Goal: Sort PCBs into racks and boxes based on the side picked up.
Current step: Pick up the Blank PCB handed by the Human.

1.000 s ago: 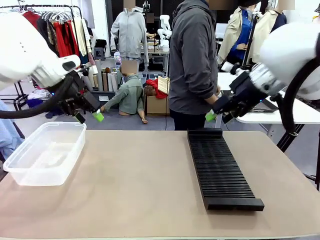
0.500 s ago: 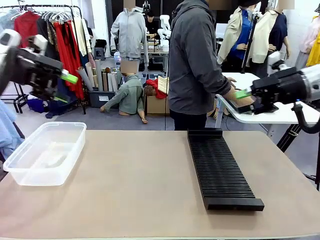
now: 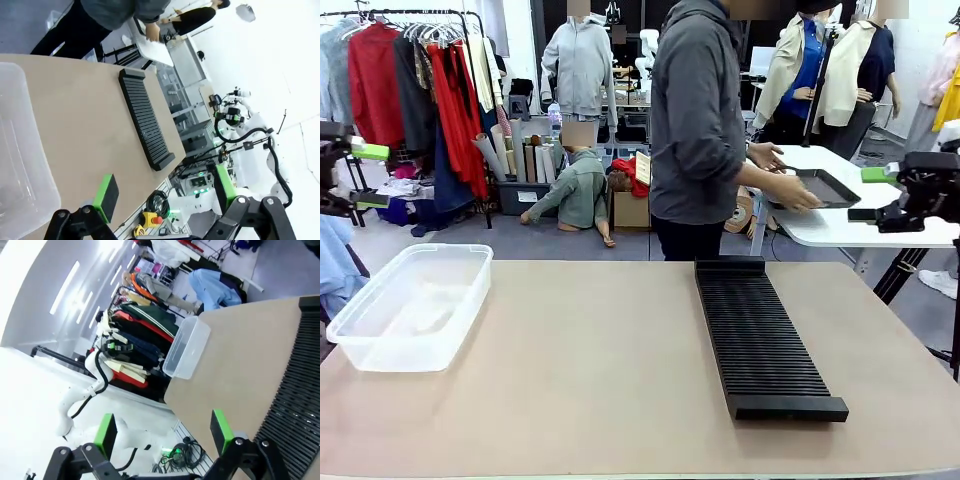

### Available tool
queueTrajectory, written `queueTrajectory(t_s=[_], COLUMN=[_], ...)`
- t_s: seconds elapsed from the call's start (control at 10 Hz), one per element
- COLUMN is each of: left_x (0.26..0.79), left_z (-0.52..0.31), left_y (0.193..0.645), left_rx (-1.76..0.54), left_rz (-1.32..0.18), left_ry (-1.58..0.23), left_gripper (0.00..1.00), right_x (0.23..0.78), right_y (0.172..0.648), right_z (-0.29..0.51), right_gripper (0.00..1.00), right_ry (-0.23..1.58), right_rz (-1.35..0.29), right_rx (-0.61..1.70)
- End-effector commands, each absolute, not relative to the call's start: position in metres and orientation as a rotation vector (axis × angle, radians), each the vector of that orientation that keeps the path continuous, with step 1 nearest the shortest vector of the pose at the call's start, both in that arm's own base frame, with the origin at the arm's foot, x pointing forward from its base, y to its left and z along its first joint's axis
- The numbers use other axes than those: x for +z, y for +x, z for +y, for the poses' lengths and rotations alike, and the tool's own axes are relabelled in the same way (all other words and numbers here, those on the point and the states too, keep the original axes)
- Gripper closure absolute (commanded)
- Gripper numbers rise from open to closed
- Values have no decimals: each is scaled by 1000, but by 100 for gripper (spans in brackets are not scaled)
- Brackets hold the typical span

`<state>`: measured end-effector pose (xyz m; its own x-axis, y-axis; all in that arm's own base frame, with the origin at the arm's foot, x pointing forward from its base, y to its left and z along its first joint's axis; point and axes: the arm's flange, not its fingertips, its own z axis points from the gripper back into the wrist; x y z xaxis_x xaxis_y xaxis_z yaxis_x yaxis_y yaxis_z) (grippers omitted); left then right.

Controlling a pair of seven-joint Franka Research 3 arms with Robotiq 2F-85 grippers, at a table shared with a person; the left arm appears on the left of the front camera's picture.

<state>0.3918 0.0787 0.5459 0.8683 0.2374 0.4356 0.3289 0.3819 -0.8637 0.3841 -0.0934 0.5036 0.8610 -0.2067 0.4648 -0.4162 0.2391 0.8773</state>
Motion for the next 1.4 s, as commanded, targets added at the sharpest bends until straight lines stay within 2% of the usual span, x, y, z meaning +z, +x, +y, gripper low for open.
queueTrajectory(t_s=[0.0, 0.4, 0.5, 1.3], left_x=[537, 519, 523, 523], left_z=[96, 113, 106, 106], left_y=[392, 398, 392, 392], left_rx=[-106, -170, -91, -91], left_rz=[-584, -563, -554, -554], left_ry=[-1257, -1273, -1249, -1249], left_gripper=[0, 0, 0, 0], right_x=[495, 492, 492, 492], right_y=[383, 382, 382, 382], right_z=[-92, -97, -97, -97], right_gripper=[0, 0, 0, 0], right_ry=[1384, 1371, 1371, 1371], right_rz=[-603, -571, -571, -571], right_rx=[162, 138, 138, 138])
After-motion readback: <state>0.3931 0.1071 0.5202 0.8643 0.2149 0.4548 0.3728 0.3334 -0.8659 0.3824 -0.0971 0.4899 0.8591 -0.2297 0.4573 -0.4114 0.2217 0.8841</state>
